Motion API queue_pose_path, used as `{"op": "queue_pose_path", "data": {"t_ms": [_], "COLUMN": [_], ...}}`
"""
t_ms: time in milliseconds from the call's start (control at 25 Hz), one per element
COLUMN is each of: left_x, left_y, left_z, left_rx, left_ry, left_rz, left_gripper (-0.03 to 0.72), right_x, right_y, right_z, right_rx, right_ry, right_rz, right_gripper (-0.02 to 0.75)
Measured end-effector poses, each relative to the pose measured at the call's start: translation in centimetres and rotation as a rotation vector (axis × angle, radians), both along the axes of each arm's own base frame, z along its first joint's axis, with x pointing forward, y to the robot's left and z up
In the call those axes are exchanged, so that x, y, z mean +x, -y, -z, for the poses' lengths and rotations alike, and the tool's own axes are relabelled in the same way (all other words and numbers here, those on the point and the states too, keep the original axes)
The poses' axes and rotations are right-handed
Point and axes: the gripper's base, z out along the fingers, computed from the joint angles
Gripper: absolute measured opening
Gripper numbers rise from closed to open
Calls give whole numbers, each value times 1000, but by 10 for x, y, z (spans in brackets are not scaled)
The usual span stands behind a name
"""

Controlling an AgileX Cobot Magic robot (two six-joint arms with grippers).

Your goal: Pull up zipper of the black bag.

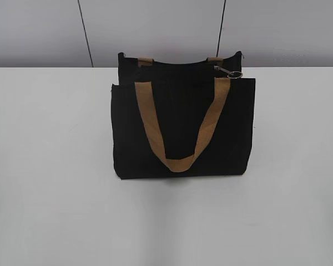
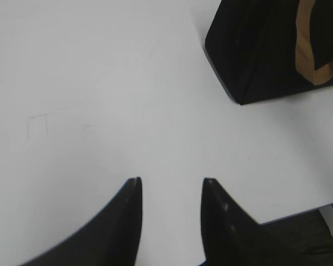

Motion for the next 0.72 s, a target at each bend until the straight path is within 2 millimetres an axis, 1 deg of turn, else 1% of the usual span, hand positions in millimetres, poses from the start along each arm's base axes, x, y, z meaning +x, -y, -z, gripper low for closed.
{"op": "queue_pose_path", "data": {"t_ms": [240,360,520,720], "left_x": [0,-5,-12,-17], "left_y": [0,-2,-5,-6], "left_z": [0,0,0,0], "left_rx": [-1,-13,-28,-31], "left_ry": [2,32,76,104], "left_rz": [-2,-24,-89,-216], "left_gripper": [261,244,239,239], "right_x": [0,0,0,1], "right_y": [0,0,0,0], "right_z": [0,0,0,0], "right_rx": [0,0,0,-1], "right_ry": [0,0,0,0], "right_rz": [0,7,47,108], "right_gripper": [295,293,293,293]}}
